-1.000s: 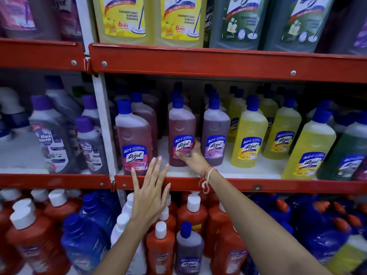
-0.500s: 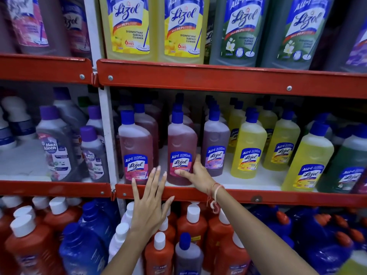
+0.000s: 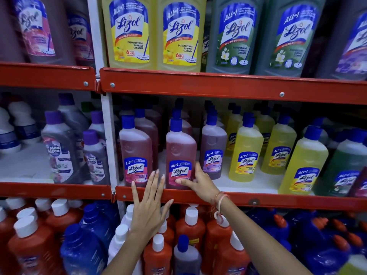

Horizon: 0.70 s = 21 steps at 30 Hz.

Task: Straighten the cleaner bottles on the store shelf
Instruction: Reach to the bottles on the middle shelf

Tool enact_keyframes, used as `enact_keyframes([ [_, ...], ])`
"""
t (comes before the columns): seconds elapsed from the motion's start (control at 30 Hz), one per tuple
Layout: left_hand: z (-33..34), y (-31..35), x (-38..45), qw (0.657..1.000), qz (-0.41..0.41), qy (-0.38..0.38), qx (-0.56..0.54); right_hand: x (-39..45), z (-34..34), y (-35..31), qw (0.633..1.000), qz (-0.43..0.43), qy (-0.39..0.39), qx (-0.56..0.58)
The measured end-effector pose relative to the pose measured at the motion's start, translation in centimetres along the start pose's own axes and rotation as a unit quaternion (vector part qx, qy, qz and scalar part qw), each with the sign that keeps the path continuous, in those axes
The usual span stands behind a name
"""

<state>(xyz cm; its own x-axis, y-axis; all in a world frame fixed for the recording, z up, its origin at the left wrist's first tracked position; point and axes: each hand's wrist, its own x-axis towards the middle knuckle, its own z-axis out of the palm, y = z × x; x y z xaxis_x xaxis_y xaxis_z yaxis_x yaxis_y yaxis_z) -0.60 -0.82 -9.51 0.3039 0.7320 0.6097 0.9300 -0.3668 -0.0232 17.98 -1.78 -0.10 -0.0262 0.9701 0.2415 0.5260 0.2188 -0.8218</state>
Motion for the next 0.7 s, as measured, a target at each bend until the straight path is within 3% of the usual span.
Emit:
enact_keyframes([
  [0.13,0.0,0.0,0.0,1.000,-0.004,-0.006,-0.001,-0.2,-0.5,-0.1,0.999,-0.001,-0.017,0.029],
  [0.2,-0.1,0.0,0.0,1.000,-0.002,-0.007,-0.004,-0.5,-1.2,-0.1,0.998,-0.016,0.019,0.061],
  [0.27,0.0,0.0,-0.1,1.000,-0.001,-0.007,-0.007,-1.1,-2.3,0.0,0.989,-0.034,0.118,0.079],
  [0.33,0.1,-0.1,-0.1,1.000,-0.001,-0.007,-0.007,-1.4,-3.6,0.9,0.961,-0.038,0.272,0.011],
  [0.4,0.1,-0.1,-0.1,1.000,0.000,-0.003,-0.012,-0.8,-4.5,2.8,0.940,-0.011,0.339,-0.044],
  [0.47,0.2,-0.1,0.0,1.000,0.001,0.003,-0.021,0.1,-4.9,4.1,0.953,0.027,0.299,-0.048],
  [0.57,0.3,-0.1,0.0,1.000,0.003,0.002,-0.027,1.8,-5.4,4.7,0.974,0.043,0.217,0.049],
  [0.7,0.5,-0.2,0.0,1.000,0.003,-0.003,-0.019,3.7,-6.2,5.1,0.970,0.073,0.172,0.156],
])
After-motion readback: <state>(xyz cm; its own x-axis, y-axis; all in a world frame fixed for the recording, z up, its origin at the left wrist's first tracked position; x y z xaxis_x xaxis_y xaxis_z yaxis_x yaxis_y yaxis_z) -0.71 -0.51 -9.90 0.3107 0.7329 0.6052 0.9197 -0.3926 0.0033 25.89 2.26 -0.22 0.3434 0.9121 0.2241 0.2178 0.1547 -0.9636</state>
